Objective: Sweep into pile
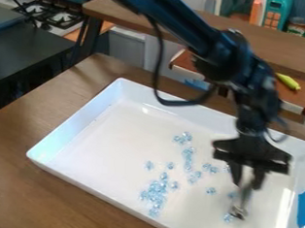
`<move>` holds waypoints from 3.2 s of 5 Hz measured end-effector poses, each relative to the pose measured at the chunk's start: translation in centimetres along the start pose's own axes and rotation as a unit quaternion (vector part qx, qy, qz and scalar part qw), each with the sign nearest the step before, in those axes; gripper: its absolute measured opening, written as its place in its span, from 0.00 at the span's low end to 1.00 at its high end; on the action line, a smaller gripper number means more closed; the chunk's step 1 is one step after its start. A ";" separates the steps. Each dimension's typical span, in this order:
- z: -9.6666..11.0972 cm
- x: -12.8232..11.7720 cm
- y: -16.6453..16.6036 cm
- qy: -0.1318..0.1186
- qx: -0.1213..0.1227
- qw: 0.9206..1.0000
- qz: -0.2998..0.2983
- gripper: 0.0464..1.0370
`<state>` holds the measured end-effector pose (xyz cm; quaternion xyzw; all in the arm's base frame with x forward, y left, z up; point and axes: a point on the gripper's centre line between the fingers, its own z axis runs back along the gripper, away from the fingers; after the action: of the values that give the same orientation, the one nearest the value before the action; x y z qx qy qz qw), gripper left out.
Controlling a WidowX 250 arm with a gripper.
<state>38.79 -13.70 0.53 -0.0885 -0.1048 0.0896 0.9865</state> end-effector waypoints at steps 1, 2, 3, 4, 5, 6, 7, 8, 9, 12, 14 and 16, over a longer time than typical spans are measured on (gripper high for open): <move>1.3 0.1 4.1 -0.002 0.014 1.000 0.027 0.29; 1.3 0.0 6.9 -0.005 0.038 0.999 0.025 0.29; 2.0 0.4 9.8 -0.028 0.065 0.997 0.026 0.29; 4.0 0.1 11.4 -0.046 0.070 0.996 0.025 0.29; 6.0 0.1 9.0 -0.054 0.005 0.998 -0.015 0.29; 6.6 -1.3 4.9 -0.010 -0.050 0.996 -0.067 0.29; 7.0 -1.4 0.0 -0.025 -0.100 0.993 -0.055 0.29; 4.0 -2.7 -3.7 -0.001 -0.105 0.994 -0.042 0.29; 2.9 -4.3 -7.0 -0.013 -0.100 0.994 -0.045 0.29; 1.7 -4.9 -9.3 -0.051 -0.102 0.993 -0.042 0.29; 1.3 -5.2 -9.0 -0.067 -0.115 0.990 -0.037 0.29; 1.1 -4.9 -7.8 -0.044 -0.175 0.983 -0.025 0.29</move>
<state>35.09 -22.00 2.18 -0.2527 -0.1643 0.0491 0.9522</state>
